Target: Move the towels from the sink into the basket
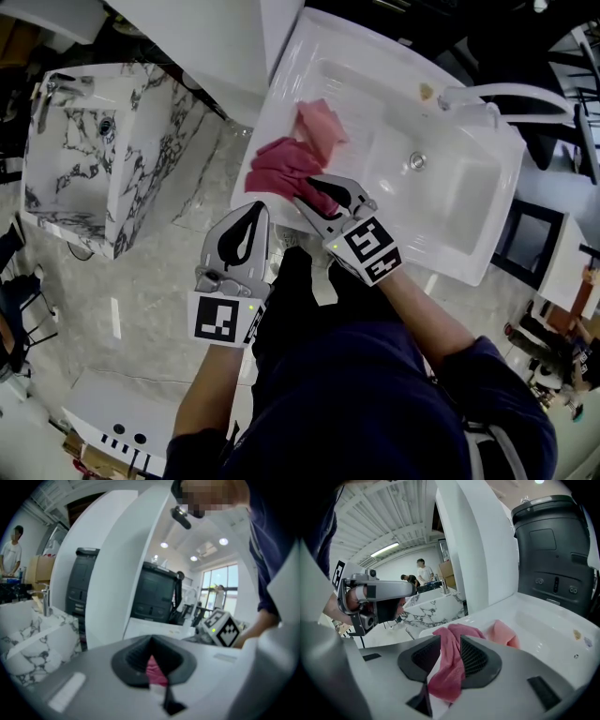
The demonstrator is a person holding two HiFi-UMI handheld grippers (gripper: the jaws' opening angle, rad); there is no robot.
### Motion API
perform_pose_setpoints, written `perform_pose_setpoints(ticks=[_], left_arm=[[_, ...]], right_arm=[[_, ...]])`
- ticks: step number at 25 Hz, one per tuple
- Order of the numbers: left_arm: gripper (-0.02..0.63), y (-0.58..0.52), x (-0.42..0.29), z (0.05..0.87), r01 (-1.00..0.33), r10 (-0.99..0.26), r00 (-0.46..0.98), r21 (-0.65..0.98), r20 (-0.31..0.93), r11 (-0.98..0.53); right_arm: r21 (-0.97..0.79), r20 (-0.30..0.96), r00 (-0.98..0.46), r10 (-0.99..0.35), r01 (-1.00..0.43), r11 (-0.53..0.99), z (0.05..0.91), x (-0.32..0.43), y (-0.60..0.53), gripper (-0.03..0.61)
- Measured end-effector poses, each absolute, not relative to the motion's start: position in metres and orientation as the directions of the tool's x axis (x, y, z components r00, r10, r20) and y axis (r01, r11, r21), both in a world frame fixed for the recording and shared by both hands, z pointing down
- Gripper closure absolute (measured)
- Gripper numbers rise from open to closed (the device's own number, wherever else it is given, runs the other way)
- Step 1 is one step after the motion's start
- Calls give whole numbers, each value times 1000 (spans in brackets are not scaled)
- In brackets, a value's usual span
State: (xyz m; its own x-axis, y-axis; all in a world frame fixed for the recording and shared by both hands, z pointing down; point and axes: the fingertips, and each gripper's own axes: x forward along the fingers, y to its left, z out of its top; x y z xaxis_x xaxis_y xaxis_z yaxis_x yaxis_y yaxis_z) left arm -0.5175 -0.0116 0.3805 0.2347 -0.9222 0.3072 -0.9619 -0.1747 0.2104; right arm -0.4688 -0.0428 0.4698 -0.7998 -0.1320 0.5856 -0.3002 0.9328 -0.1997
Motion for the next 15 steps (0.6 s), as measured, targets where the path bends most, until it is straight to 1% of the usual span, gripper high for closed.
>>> perform_pose_setpoints(ticks=[3, 6, 15], left_arm=[[611, -10, -522, 384, -962, -921, 230, 216, 313, -167], [611, -10, -526, 387, -962, -921, 225, 221, 318, -159], [611, -14, -532, 397, -960, -920, 226, 236, 322, -153]], right_arm=[[-201, 601, -789, -125, -301, 932, 479, -471, -44, 456], [-203, 619, -776, -118, -303, 931, 489, -474, -47, 419], [-190, 695, -713, -92, -306, 933, 523, -478, -51, 353]])
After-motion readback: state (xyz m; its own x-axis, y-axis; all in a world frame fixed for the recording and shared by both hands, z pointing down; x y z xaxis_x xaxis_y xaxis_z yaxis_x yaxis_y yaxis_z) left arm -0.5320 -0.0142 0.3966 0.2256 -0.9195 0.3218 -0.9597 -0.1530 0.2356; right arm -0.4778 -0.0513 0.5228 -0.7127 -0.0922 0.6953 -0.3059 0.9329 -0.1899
